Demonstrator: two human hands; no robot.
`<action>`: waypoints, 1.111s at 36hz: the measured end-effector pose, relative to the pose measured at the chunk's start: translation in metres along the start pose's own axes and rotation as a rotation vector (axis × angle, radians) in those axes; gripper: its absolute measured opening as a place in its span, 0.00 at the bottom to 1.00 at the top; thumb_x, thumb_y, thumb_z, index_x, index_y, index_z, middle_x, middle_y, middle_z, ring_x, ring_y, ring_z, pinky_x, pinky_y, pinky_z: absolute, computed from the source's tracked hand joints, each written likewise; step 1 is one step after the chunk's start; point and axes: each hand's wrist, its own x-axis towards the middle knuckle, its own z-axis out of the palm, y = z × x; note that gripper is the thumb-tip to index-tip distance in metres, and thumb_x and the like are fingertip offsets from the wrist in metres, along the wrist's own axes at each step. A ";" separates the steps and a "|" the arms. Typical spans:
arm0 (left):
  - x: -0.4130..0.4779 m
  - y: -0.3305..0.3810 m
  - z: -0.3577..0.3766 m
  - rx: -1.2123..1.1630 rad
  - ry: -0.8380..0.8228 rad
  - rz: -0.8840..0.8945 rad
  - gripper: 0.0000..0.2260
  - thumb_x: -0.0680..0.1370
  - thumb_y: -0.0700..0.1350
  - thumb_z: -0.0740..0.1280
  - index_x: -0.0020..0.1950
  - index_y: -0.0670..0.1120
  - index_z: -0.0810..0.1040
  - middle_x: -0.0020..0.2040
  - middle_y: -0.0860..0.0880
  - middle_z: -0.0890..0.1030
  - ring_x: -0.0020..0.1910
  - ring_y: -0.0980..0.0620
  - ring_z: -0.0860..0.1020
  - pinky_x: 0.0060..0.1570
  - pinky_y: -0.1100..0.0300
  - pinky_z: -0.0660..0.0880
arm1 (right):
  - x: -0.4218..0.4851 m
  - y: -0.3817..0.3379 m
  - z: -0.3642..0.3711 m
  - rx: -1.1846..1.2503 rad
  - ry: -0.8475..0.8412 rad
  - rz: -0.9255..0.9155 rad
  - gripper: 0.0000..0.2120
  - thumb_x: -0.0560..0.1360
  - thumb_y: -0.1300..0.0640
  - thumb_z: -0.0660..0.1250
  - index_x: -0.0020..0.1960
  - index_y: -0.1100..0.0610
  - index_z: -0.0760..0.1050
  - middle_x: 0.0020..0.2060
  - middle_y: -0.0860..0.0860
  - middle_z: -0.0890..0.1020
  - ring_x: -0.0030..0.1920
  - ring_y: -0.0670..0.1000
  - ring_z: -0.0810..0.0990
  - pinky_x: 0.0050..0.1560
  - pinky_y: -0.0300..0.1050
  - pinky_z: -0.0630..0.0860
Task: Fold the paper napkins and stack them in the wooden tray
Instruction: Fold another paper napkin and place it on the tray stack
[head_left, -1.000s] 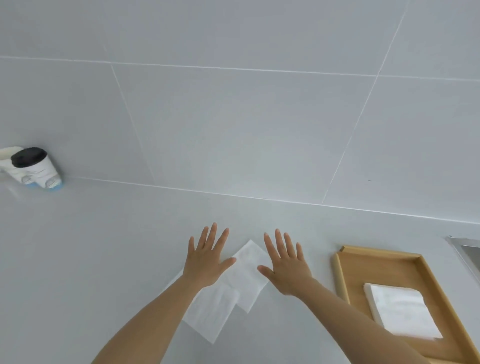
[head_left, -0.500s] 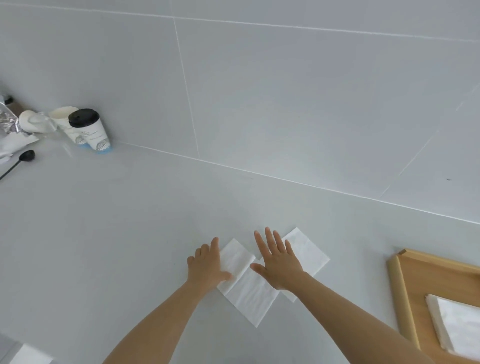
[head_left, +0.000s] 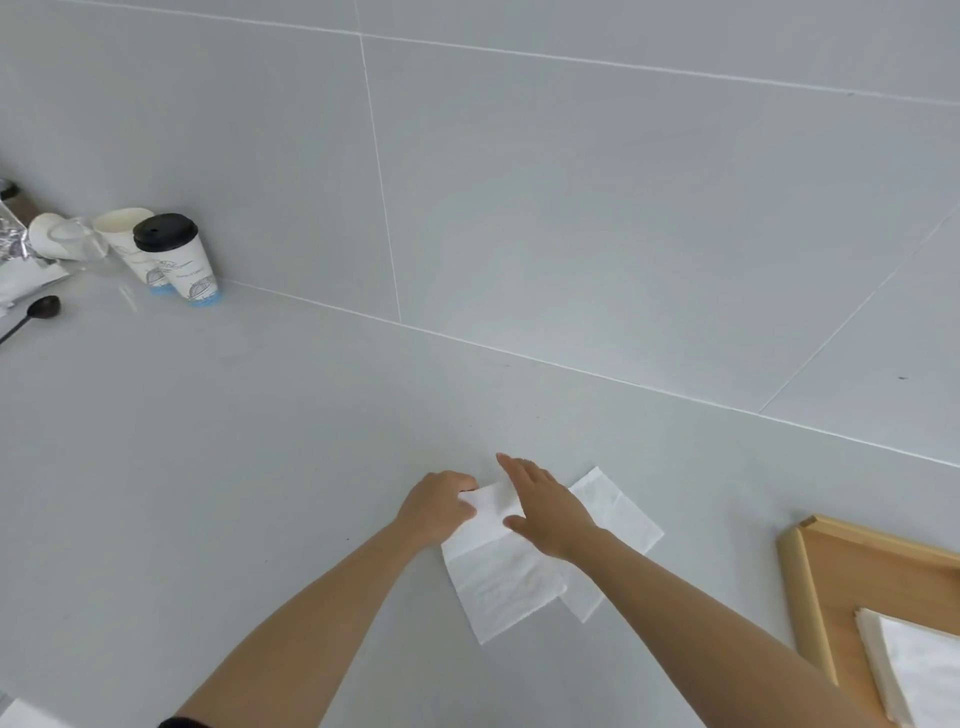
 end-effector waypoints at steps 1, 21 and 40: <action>0.002 0.001 -0.003 -0.005 0.004 0.010 0.14 0.70 0.34 0.60 0.27 0.48 0.69 0.29 0.49 0.71 0.36 0.46 0.70 0.28 0.63 0.61 | 0.001 0.001 -0.003 0.008 0.011 0.011 0.32 0.77 0.59 0.62 0.75 0.54 0.49 0.73 0.54 0.61 0.71 0.56 0.62 0.66 0.50 0.69; -0.016 -0.021 -0.008 0.251 -0.114 0.186 0.09 0.73 0.43 0.67 0.50 0.42 0.80 0.41 0.51 0.77 0.40 0.55 0.71 0.37 0.71 0.61 | -0.010 0.011 -0.001 -0.029 -0.075 -0.040 0.08 0.76 0.61 0.61 0.54 0.61 0.75 0.55 0.57 0.77 0.59 0.54 0.72 0.50 0.43 0.69; 0.003 -0.029 0.012 0.362 -0.083 -0.043 0.32 0.73 0.46 0.68 0.73 0.47 0.57 0.69 0.43 0.63 0.68 0.44 0.64 0.65 0.52 0.67 | 0.012 0.014 0.015 -0.045 -0.064 0.056 0.30 0.74 0.59 0.67 0.71 0.56 0.59 0.68 0.55 0.70 0.69 0.56 0.64 0.67 0.49 0.66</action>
